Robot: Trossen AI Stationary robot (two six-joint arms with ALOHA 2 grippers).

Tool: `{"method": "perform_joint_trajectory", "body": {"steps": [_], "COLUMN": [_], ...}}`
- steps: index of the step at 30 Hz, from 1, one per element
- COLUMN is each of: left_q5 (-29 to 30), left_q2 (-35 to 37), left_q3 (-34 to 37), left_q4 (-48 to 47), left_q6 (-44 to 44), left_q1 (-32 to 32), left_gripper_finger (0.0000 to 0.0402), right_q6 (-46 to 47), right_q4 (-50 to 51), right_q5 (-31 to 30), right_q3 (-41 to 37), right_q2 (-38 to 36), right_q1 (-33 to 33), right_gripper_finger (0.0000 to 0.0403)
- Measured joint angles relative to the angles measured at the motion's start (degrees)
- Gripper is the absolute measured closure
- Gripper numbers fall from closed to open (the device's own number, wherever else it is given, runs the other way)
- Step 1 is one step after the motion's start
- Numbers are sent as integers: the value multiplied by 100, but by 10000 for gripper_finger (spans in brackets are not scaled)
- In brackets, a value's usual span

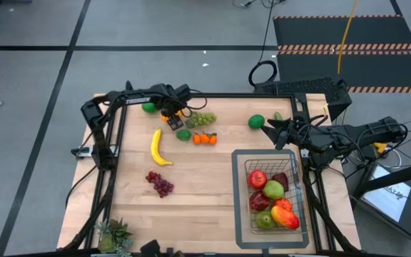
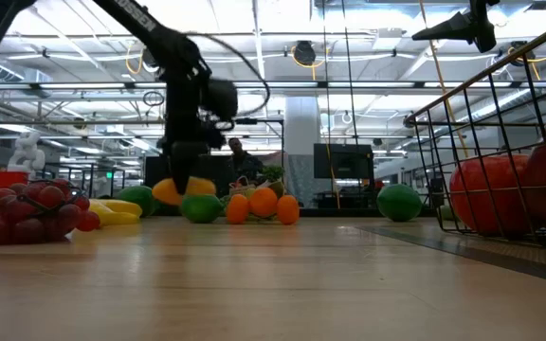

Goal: Build produce basket
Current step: Put the yellow mango into the wire basket

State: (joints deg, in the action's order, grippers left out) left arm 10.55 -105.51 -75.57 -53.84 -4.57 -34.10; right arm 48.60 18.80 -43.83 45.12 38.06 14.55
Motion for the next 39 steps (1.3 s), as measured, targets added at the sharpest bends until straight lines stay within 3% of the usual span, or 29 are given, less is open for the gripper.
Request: {"method": "perform_joint_trajectory", "body": {"steps": [10, 19, 31, 39], "left_q5": [-31, -693, -775, -960], "left_q2": [1214, 2158, 2585, 2582], "left_q3": [-778, -1285, -1292, -1290], "left_q4": [-376, 227, 1202, 1683], "left_q6": [825, 2030, 5120, 7017], "left_q1": [309, 799, 1461, 1932], "left_gripper_finger": [162, 170, 161, 161], "right_q6": [-609, -795, -632, -421], "right_q4": [-2, -5, -387, -660], "right_q5": [52, 501, 1849, 2210], "right_q3": [-2, -2, -2, -2], "right_q2": [-17, -60, -85, -115], "right_q1": [-43, -144, -181, -181], "right_gripper_finger": [87, 87, 87, 87]}}
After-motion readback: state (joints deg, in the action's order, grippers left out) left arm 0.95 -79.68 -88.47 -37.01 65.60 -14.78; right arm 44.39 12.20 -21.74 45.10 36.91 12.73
